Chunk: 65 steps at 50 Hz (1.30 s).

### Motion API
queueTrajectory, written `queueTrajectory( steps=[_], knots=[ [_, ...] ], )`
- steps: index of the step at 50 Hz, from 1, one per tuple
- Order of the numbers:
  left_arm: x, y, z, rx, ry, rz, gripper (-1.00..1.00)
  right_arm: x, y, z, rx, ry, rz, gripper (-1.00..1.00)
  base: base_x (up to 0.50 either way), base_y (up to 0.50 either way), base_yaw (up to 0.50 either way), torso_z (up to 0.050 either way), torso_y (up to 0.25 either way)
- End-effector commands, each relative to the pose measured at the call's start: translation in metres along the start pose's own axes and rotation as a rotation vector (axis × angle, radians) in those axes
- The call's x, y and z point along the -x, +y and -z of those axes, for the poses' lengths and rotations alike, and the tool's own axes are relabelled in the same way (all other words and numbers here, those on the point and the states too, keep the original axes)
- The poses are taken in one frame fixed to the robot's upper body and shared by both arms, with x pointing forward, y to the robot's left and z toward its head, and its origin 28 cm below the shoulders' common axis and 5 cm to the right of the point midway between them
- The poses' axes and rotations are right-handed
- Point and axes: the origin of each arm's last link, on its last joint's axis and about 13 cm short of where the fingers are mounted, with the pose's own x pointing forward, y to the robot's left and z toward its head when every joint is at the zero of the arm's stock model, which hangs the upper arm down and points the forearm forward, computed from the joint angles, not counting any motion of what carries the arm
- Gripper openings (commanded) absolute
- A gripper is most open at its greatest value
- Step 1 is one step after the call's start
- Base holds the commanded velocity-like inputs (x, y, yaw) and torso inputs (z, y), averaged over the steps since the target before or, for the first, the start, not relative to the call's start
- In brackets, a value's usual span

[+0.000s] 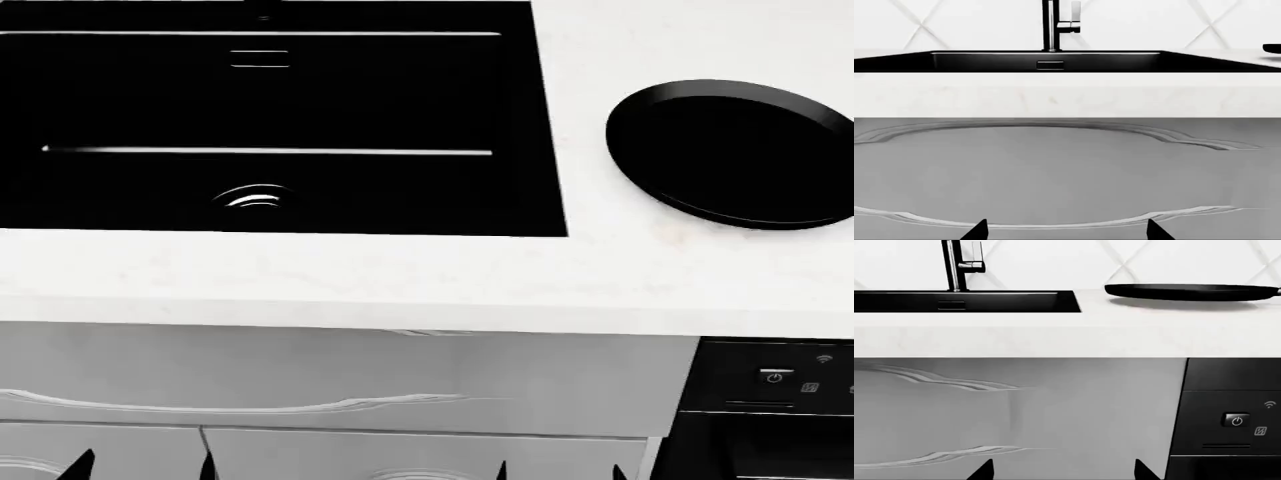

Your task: Pick the pan and sponge and place them into the sink. Then turn on the water.

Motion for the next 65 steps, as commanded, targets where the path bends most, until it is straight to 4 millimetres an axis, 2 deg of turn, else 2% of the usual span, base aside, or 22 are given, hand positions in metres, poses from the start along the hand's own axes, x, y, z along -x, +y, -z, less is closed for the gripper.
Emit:
queueTrajectory(
  steps=[1,32,65],
  knots=[
    [0.0004,-0.0005,-0.0014,0.001,-0.001,0.001,1.00,0.0004,-0.0002,0.0002,-0.004,0.001,0.003,1.00,0.00,0.00,0.00,0.000,0.000],
    [0.0006,0.0003,-0.0016,-0.020,-0.004,-0.008,1.00,-0.0007,-0.0003,0.0002,-0.009,0.002,0.005,1.00,0.00,0.00,0.00,0.000,0.000],
    [-0.0007,-0.0032,-0.0051,-0.028,-0.035,-0.010,1.00,-0.0017,0.0000,0.0010,-0.003,0.009,0.009,1.00,0.00,0.00,0.00,0.050,0.000]
  ],
)
